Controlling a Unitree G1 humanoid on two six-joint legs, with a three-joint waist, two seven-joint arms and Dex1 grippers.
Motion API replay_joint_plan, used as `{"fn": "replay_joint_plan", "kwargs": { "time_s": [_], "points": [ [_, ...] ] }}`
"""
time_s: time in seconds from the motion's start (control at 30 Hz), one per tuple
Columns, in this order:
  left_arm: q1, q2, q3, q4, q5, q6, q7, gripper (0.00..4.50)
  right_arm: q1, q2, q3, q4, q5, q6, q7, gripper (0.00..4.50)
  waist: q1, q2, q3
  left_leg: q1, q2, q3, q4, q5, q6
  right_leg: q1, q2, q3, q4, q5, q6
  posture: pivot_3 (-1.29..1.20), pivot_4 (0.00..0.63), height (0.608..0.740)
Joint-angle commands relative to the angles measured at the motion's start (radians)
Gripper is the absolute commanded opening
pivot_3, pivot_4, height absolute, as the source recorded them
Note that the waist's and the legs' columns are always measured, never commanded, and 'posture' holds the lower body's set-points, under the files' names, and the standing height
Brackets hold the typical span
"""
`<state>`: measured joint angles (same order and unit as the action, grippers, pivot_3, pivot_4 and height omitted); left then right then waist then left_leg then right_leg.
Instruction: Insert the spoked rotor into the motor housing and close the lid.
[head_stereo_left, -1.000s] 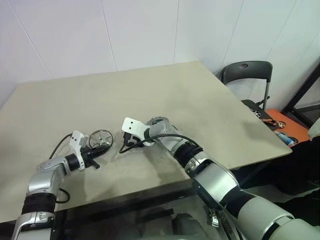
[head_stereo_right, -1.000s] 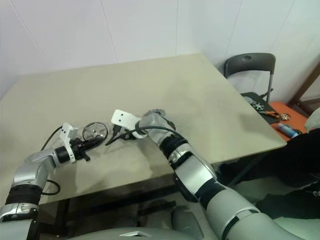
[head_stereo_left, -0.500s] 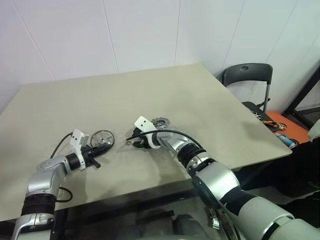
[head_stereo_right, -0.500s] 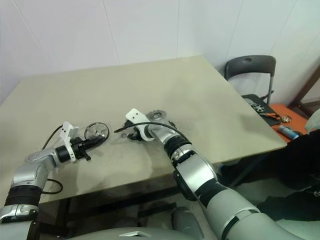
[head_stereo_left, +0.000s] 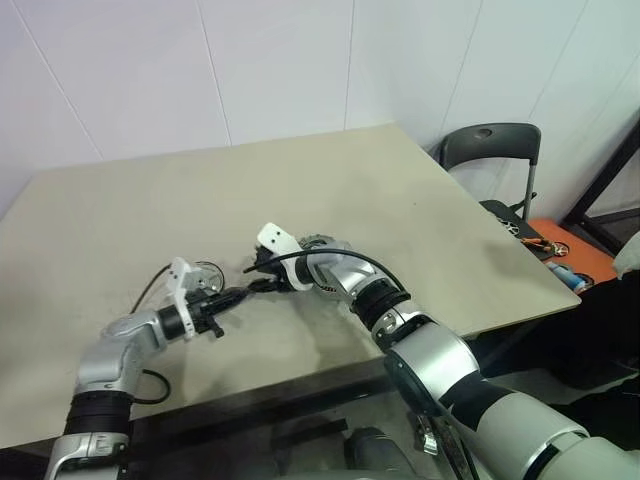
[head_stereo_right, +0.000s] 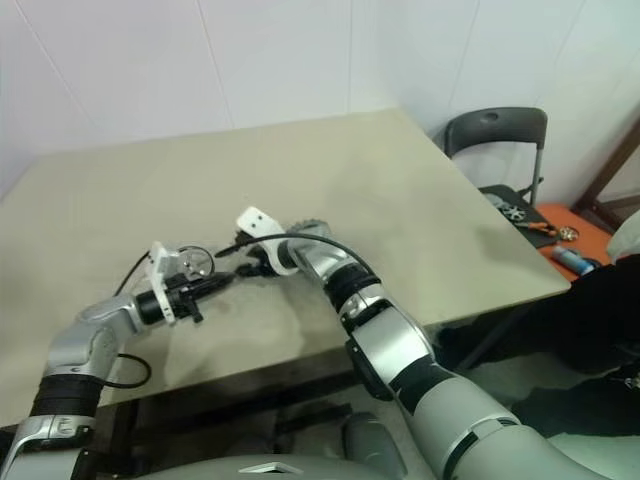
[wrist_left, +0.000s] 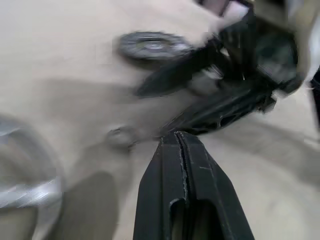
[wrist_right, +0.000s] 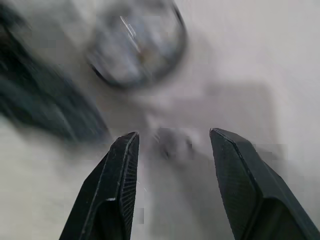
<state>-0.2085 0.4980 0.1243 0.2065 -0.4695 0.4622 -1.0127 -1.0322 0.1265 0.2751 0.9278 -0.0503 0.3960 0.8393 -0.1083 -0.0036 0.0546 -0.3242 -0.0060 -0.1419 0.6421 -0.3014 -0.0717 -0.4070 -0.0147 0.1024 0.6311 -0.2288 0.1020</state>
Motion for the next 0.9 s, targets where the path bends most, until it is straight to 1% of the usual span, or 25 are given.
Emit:
{"fn": "replay_joint_plan", "kwargs": {
  "time_s": [0.03,0.1,0.17,0.27,0.33,0.4,0.43,0.63,0.9],
  "points": [
    [-0.073,-0.035,-0.053,0.067,0.089,-0.078,0.078,0.0,0.016,0.008,0.006,-0.153,0.024,0.035,0.021,2.34,0.003,0.001,0.001,0.0,0.0,0.0,0.0,0.0,0.0,0.0,0.0,0.0,0.0,0.0,0.001,0.0,0.0,0.74],
    [-0.132,-0.054,-0.059,0.169,0.157,-0.164,0.156,0.0,0.034,-0.013,0.001,-0.203,0.025,0.056,0.008,2.34,0.012,0.0,0.0,0.0,0.0,0.0,0.0,0.0,0.0,0.0,0.0,0.0,0.0,-0.001,0.002,0.0,0.0,0.74],
    [-0.172,-0.067,-0.05,0.218,0.165,-0.193,0.179,0.0,0.054,-0.032,-0.008,-0.258,0.036,0.087,-0.003,2.34,0.012,0.0,0.0,0.0,0.0,0.0,0.001,0.0,0.0,0.001,0.0,0.0,0.0,-0.001,0.002,0.0,0.0,0.74],
    [-0.193,-0.068,-0.058,0.254,0.179,-0.248,0.163,0.57,0.093,-0.058,-0.018,-0.348,0.051,0.137,-0.021,2.37,0.012,0.0,0.0,-0.001,0.0,0.0,0.001,0.0,0.0,0.001,0.0,0.0,0.0,-0.001,0.002,0.0,0.0,0.74],
    [-0.202,-0.062,-0.061,0.277,0.191,-0.273,0.16,1.27,0.126,-0.077,-0.024,-0.407,0.061,0.17,-0.035,2.37,0.012,0.0,0.0,-0.002,0.0,0.0,0.001,0.0,0.0,0.0,0.0,0.0,-0.001,0.0,0.0,0.0,0.0,0.74],
    [-0.212,-0.055,-0.064,0.309,0.207,-0.289,0.167,1.87,0.152,-0.091,-0.028,-0.448,0.065,0.194,-0.05,2.37,0.012,0.0,0.0,-0.004,0.0,0.0,0.001,0.0,0.0,-0.002,0.0,0.0,-0.001,0.0,0.0,0.0,0.0,0.74],
    [-0.216,-0.052,-0.066,0.321,0.214,-0.293,0.169,2.29,0.166,-0.098,-0.03,-0.464,0.066,0.204,-0.059,2.37,0.011,0.0,0.0,-0.004,0.0,0.0,0.001,0.0,0.0,-0.003,0.0,0.0,-0.001,0.0,0.0,0.0,0.0,0.74],
    [-0.2,-0.025,-0.078,0.291,0.202,-0.25,0.077,4.35,0.232,-0.126,-0.019,-0.521,0.061,0.22,-0.099,2.37,0.008,0.0,0.0,-0.004,0.0,0.0,0.001,0.0,0.0,-0.002,0.0,0.0,-0.001,-0.001,0.002,0.0,0.0,0.74],
    [-0.21,-0.017,-0.103,0.329,0.256,-0.282,0.087,4.35,0.234,-0.126,-0.027,-0.513,0.072,0.217,-0.15,2.37,0.009,0.0,0.0,-0.003,0.0,0.0,0.001,0.0,0.0,-0.002,0.0,0.0,-0.001,-0.001,0.002,0.0,0.0,0.74]
  ]
}}
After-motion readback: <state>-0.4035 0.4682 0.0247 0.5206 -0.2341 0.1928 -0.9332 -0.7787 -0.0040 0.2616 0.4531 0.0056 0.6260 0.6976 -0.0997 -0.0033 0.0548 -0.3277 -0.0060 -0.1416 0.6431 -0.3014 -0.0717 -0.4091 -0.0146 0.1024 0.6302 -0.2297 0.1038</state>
